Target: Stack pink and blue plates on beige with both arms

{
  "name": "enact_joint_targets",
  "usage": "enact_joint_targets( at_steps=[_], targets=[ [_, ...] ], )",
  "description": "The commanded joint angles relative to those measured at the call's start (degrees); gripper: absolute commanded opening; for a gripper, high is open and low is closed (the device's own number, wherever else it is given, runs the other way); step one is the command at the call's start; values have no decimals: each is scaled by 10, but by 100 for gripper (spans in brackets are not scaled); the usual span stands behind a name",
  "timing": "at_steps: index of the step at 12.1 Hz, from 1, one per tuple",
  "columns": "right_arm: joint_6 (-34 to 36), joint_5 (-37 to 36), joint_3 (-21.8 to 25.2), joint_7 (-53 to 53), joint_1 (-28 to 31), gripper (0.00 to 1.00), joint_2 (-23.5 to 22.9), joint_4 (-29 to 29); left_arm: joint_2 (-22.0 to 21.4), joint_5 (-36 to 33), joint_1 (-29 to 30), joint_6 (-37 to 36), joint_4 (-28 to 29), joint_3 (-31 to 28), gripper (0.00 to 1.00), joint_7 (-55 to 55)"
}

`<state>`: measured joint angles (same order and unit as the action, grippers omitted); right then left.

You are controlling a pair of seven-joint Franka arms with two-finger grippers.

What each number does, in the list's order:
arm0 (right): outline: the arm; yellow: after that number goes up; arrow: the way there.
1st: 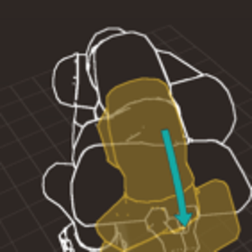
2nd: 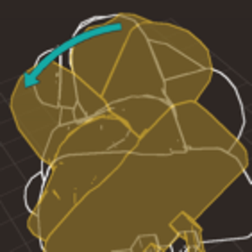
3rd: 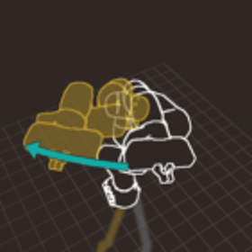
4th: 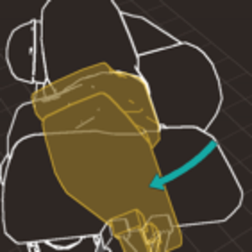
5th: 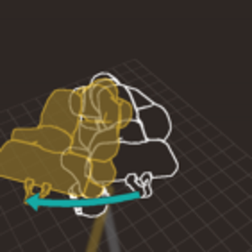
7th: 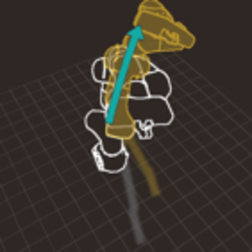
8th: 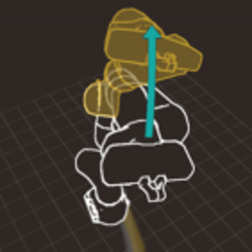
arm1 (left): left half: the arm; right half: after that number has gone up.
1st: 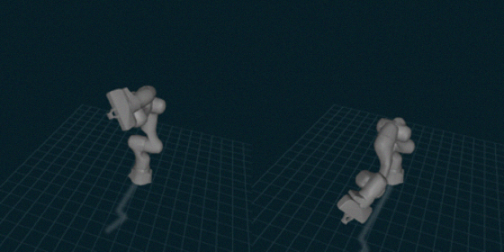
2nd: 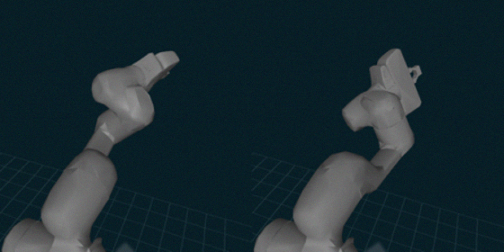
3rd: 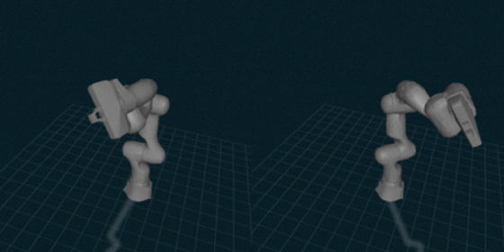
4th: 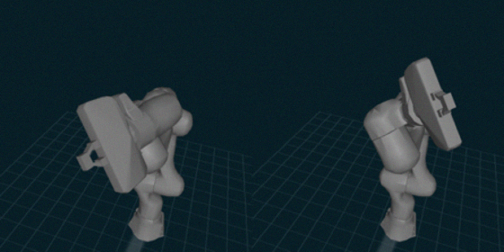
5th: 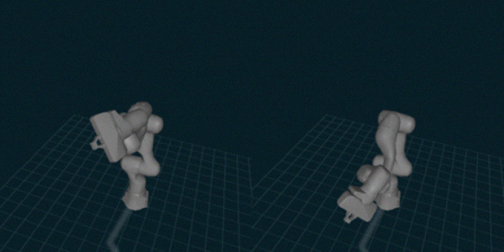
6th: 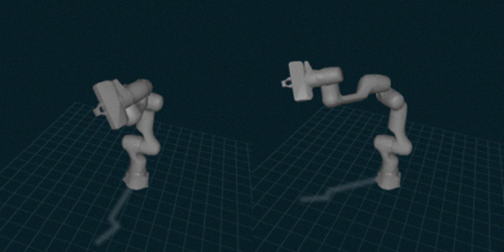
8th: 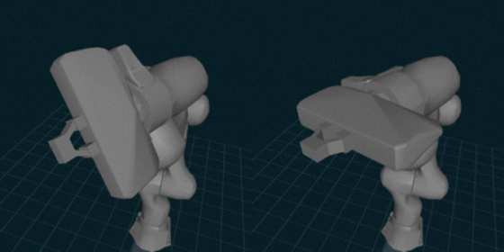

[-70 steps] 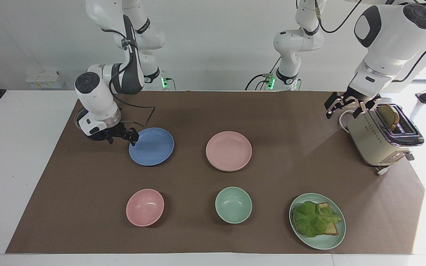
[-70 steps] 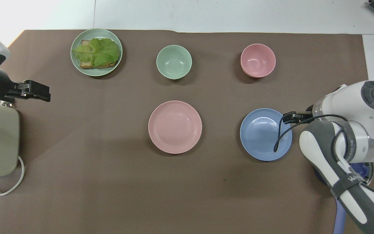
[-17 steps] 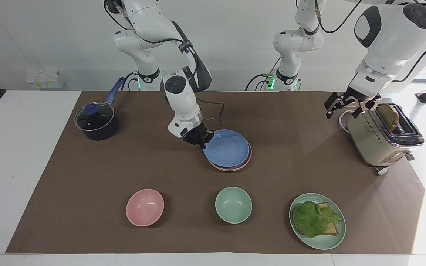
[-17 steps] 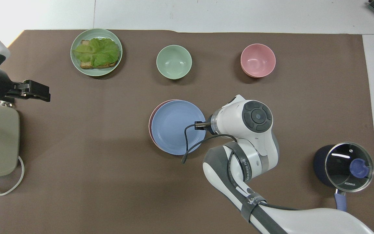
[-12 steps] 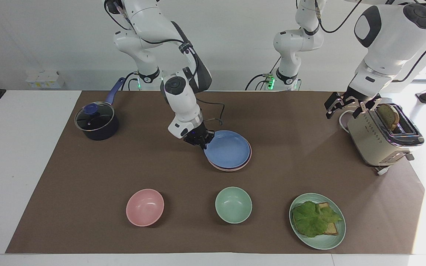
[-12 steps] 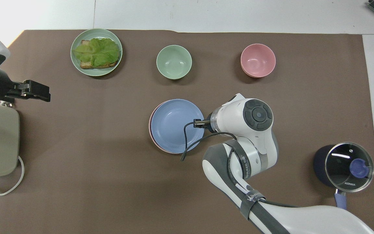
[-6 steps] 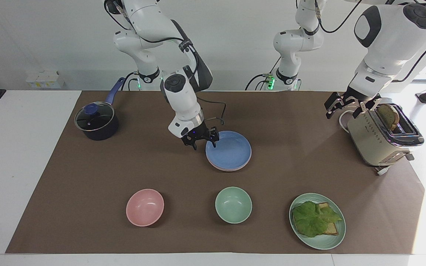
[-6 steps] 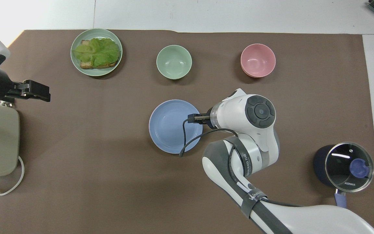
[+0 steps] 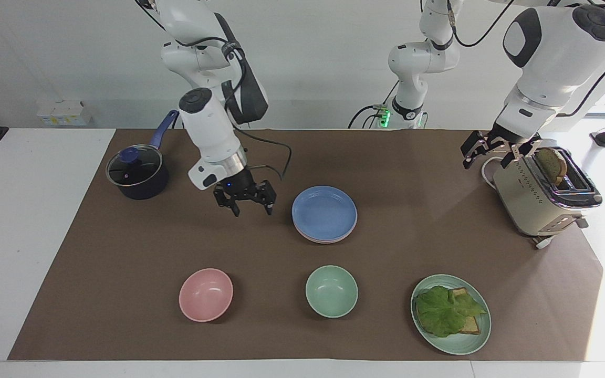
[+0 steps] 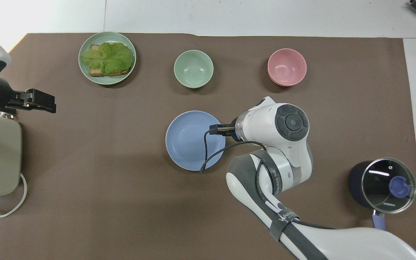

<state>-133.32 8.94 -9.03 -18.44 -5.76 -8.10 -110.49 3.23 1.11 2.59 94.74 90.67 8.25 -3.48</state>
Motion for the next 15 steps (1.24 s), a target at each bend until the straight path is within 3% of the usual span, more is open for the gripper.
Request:
enact_joint_targets(
  at_steps=[1,5,8,11,13,15],
  targets=[
    [51,-63,-6,7,56,100,47,2,-3,-9,6,-8,0,4,100,1],
    [215,-72,-5,33,118,100,91,79,-3,-9,6,-8,0,4,100,1],
    [312,-75,1,59,130,100,102,138,-3,-9,6,-8,0,4,100,1],
    [392,-121,-3,70,131,100,92,206,-3,-9,6,-8,0,4,100,1],
    [443,-122,-4,109,132,100,91,219,-3,-9,6,-8,0,4,100,1],
    [448,-111,-3,125,131,100,85,222,-3,-9,6,-8,0,4,100,1]
  ],
)
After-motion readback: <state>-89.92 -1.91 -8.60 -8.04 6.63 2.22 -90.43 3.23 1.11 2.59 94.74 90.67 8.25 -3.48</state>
